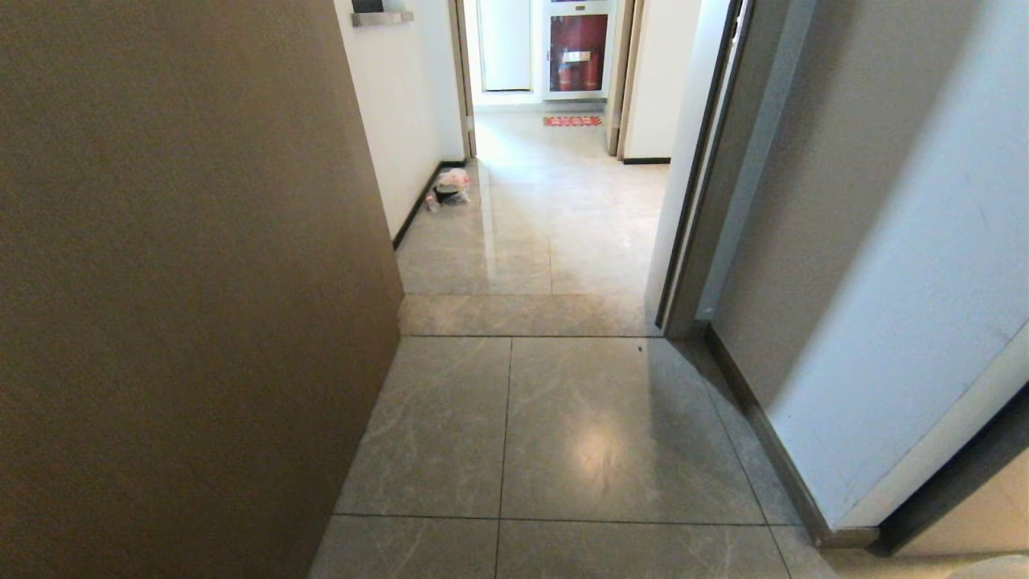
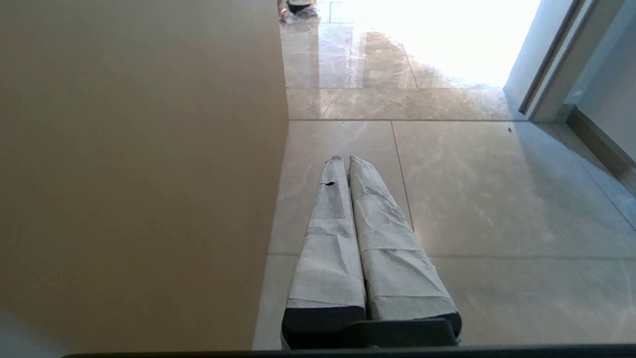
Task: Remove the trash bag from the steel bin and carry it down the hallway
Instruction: Put the trash bag at the door
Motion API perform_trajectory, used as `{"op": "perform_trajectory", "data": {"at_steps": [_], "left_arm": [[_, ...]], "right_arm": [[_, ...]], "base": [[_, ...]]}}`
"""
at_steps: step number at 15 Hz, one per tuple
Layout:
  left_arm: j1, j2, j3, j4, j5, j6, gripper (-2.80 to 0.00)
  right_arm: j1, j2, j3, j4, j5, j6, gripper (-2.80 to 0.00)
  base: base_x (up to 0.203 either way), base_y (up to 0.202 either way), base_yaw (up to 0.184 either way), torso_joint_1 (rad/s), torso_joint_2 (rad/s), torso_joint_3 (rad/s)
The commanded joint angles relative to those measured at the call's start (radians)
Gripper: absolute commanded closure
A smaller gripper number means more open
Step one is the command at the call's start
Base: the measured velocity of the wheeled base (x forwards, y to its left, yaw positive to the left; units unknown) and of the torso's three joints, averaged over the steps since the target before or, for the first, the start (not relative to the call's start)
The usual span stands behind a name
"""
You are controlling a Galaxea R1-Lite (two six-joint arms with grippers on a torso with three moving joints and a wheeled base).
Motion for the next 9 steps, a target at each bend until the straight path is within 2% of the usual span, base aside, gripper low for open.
{"op": "perform_trajectory", "data": {"at_steps": [1, 9], "left_arm": [[0.000, 0.000, 0.002, 0.000, 0.001, -0.001, 0.00], [0.000, 0.000, 0.002, 0.000, 0.001, -0.001, 0.00]], "right_arm": [[0.000, 0.002, 0.002, 0.000, 0.001, 0.000, 0.00], [0.000, 0.002, 0.002, 0.000, 0.001, 0.000, 0.00]], "base": [[0.191, 0.000, -0.001, -0.002, 0.00, 0.002], [0.191, 0.000, 0.000, 0.002, 0.00, 0.003]]}}
